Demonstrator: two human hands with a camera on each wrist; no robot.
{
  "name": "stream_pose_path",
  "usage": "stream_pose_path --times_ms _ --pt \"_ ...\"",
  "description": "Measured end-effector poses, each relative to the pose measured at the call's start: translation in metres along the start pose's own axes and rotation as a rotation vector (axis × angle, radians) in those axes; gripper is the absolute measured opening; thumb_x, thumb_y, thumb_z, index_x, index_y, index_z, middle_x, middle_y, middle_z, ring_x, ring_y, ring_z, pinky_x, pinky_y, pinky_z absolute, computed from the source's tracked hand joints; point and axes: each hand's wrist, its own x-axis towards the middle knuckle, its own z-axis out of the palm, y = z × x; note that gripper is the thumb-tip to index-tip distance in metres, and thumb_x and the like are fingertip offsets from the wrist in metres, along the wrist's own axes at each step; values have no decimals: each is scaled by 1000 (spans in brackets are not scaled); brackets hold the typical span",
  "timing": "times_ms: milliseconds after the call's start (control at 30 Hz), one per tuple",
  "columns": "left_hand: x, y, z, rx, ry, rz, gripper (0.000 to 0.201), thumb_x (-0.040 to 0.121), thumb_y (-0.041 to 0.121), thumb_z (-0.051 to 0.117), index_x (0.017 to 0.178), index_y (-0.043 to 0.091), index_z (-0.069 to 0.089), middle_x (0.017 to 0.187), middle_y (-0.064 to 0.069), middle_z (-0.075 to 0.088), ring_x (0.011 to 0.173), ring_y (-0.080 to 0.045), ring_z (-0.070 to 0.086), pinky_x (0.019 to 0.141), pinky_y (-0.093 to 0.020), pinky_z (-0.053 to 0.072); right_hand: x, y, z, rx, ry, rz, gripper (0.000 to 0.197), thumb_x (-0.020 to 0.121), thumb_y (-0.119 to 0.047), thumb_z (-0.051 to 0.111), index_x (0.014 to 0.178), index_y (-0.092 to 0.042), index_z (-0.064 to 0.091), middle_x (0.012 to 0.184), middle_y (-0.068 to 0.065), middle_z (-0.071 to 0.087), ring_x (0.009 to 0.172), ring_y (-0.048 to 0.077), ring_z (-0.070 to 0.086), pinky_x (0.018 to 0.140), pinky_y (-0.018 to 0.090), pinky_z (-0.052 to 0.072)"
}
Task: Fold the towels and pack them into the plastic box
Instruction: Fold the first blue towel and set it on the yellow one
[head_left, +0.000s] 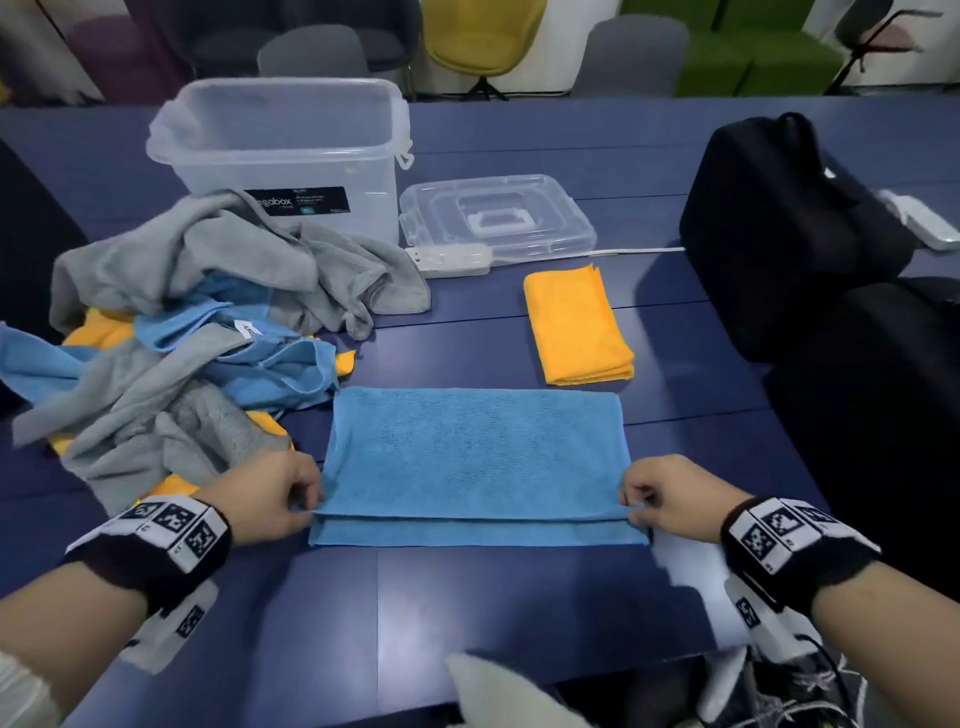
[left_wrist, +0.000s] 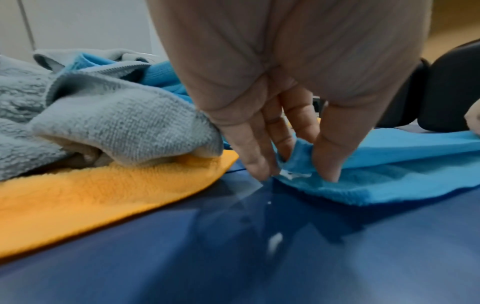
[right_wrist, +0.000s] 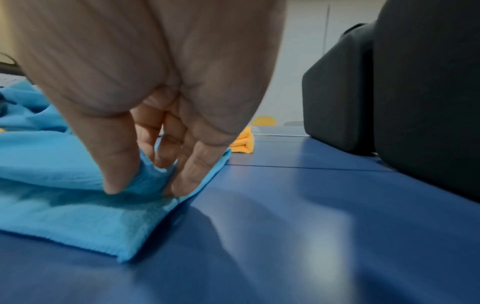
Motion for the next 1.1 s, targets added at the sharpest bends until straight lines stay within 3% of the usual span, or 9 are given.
stream_pose_path --times_ms 233,433,533,633,733,833,933,1000,1100 --pt "-6 -1 10 148 19 95 36 60 24 71 53 40 39 72 16 60 78 1 48 64 -18 45 3 -6 6 -199 -100 -34 19 73 -6 62 67 -18 49 87 -2 60 75 12 48 70 23 40" --pt "-8 4 13 190 -53 79 29 69 23 66 59 36 42 73 20 48 73 1 44 62 -6 28 5 -4 11 -245 -114 -96 19 70 -2 55 64 -18 47 82 -2 52 84 20 51 73 31 43" --pt "-10 10 15 165 -85 80 24 70 34 67 65 36 44 77 19 47 69 5 43 61 -6 30 2 -4 16 -321 -116 -112 26 73 -13 61 65 -24 39 86 -8 42 86 14 40 66 27 39" --pt "-11 15 20 153 -99 83 26 64 42 66 76 34 44 84 16 45 69 4 41 61 -9 32 -2 -10 20 -409 -100 -102 22 78 -26 62 81 -21 41 95 -8 38 93 13 36 64 23 32" --pt "-8 19 28 180 -86 56 25 67 31 58 77 35 36 86 15 41 75 -5 42 67 -19 39 -5 -20 23 -501 -53 -54 19 81 -24 54 95 -22 42 102 -6 42 106 18 42 75 28 31" --pt "-6 27 32 268 -38 27 12 72 25 47 84 27 46 93 8 50 87 -15 52 73 -27 45 -1 -23 29 -625 8 -8 31 81 -12 47 111 -19 41 110 -1 52 101 23 46 77 34 24" --pt "-3 31 29 221 21 -16 19 73 24 40 87 23 53 92 4 58 87 -21 58 72 -30 46 5 -24 33 -660 112 -31 46 64 -2 57 98 -22 34 83 -2 59 73 23 44 68 37 17" --pt "-3 32 19 82 106 -54 15 75 16 46 80 30 42 82 7 54 75 -18 54 65 -31 43 7 -24 29 -681 195 -27 49 46 -2 65 82 -22 38 60 -5 52 61 22 48 63 36 15" --pt "1 31 -2 -55 288 25 40 74 -1 51 79 33 32 79 11 45 68 -8 46 62 -28 38 9 -23 7 -409 365 94 25 69 -7 55 82 -22 40 72 -6 50 78 25 49 72 36 21"
